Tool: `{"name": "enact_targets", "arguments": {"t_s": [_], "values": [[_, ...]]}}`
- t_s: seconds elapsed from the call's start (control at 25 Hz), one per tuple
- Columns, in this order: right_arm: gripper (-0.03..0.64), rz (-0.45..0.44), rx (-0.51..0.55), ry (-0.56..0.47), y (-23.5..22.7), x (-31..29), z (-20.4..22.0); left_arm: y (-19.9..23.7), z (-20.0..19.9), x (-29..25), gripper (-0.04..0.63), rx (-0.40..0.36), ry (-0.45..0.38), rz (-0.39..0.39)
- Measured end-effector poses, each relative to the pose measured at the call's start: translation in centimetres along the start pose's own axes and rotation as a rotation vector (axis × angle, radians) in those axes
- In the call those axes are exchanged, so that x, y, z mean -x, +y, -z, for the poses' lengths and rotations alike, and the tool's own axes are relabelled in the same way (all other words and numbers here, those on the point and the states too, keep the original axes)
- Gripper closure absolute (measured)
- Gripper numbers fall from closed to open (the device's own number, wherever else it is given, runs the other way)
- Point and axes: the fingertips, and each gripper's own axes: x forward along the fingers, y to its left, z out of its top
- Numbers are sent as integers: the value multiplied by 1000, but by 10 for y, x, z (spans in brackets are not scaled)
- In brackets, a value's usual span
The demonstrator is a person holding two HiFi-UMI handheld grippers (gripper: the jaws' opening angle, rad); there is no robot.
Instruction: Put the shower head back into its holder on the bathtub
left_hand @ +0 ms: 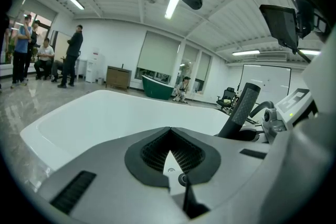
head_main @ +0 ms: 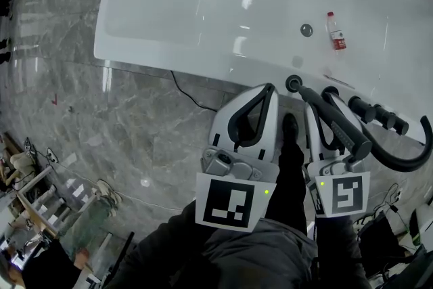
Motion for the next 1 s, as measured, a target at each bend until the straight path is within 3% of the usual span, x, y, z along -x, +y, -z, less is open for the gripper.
{"name": "enact_targets", "arguments": {"t_s": [1.0], "values": [[477,6,15,35,1,-22,25,13,16,-1,592,27,21,-12]]}}
